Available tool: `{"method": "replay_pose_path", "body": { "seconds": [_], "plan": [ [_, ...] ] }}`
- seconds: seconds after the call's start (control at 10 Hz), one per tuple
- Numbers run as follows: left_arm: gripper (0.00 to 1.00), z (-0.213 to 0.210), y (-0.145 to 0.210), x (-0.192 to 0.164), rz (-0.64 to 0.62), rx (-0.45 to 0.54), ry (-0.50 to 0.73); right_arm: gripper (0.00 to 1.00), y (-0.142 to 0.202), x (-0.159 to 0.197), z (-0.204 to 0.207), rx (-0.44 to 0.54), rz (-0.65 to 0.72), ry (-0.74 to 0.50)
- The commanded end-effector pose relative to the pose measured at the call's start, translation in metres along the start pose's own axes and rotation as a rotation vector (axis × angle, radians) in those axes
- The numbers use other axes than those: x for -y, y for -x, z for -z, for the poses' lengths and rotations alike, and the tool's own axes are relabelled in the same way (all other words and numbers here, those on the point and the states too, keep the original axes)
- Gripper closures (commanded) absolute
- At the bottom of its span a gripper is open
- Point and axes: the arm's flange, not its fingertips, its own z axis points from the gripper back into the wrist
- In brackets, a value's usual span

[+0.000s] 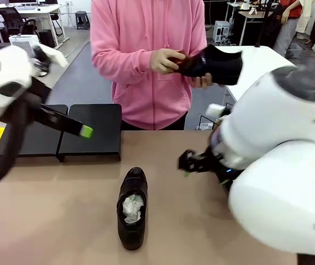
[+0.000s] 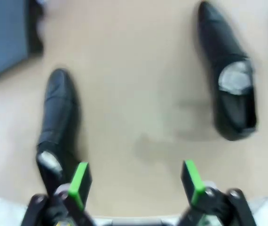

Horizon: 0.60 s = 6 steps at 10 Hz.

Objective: Organize the shoes by placing them on the stand.
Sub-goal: Place the Shoe from the middle of the table onto the Shoes Stand.

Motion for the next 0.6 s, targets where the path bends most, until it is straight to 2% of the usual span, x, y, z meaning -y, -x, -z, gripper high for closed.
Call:
{"method": "replay_pose_path", "body": {
  "seconds": [0.0, 0.1, 0.2, 0.3, 0.4, 0.5],
  "plan": [
    [0.0, 0.011, 0.005, 0.013, -0.197, -0.1, -0.067, 0.0, -0.006, 0.021, -0.009, 0.01, 0.131, 0.138],
    [0.0, 0.0, 0.006, -0.003, -0.279, -0.092, -0.229, 0.0, 0.0, 0.0, 0.0, 0.0, 0.0, 0.0],
    [0.0, 0.015, 0.004, 0.009, -0.089, -0.054, -0.028, 0.0, 0.0, 0.0, 0.0, 0.0, 0.0, 0.0],
    [0.0, 0.015, 0.004, 0.009, -0.089, -0.054, -0.028, 0.0, 0.0, 0.0, 0.0, 0.0, 0.0, 0.0],
    [0.0, 0.021, 0.008, 0.002, -0.19, -0.085, -0.12, 0.0, -0.007, 0.015, -0.01, 0.017, 0.041, 0.06],
    [0.0, 0.026, 0.011, 0.023, -0.163, -0.123, -0.141, 0.0, -0.023, 0.03, -0.015, 0.021, 0.102, 0.103]
  ]
}}
